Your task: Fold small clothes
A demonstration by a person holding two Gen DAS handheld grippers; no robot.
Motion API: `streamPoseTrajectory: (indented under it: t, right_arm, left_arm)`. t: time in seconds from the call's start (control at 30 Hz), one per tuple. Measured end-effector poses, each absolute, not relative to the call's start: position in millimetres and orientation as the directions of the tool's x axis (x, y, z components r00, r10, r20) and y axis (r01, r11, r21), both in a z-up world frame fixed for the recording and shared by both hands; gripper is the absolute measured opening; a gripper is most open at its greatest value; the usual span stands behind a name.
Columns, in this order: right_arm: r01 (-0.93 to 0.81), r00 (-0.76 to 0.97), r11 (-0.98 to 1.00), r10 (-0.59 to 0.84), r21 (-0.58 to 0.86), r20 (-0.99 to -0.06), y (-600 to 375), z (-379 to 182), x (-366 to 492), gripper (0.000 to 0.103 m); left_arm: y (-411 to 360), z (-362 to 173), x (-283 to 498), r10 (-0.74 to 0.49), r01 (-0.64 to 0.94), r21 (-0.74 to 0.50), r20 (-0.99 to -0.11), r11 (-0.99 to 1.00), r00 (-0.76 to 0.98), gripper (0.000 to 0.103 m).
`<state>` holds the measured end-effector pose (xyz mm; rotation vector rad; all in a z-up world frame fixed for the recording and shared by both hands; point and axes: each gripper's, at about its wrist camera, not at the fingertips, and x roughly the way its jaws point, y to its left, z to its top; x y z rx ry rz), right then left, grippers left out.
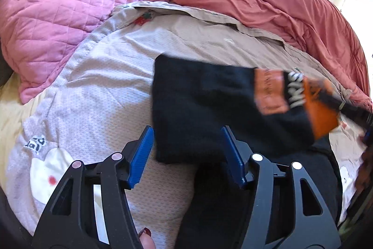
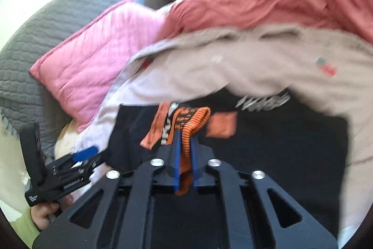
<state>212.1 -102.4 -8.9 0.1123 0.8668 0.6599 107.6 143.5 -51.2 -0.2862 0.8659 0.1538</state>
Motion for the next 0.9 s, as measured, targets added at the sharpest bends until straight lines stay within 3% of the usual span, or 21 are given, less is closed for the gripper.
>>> streamPoseTrajectory:
  t: [0.27, 0.63, 0.77, 0.9]
  right_arm:
    - [-0.322, 0.586, 0.923, 0.369, 0.21, -0.721, -202.1, -10.8, 246.2, 0.005]
    - [-0.277, 0.552, 0.947, 0.296, 0.163, -0.78, -222.2, -55.6, 245.2, 0.005]
    - [-0.262, 0.552, 0.956, 0.261, 0.133, -0.792, -226.7, -65.7, 247.9, 0.005]
    - [-0.243, 0.563, 0.963, 0.238, 0.117, -0.792, -233.3, -69.9, 247.2, 0.005]
  left_arm:
    - [109.7, -52.3, 127.6, -0.027, -0.17, -0.174, -0.772, 0.97, 0.636, 0.052]
    - [52.9, -65.9, 187.0, -0.069, -0.05, -0.12, -0.809, 0.991, 0.584, 0.052]
    - [47.4, -88.4, 205.9, -0.045, -0.073, -0.096, -0.856, 0.993, 0.514, 0.052]
    - [48.6, -90.8, 202.0, -0.057, -0.077, -0.114, -0.848, 0.99, 0.528, 0.053]
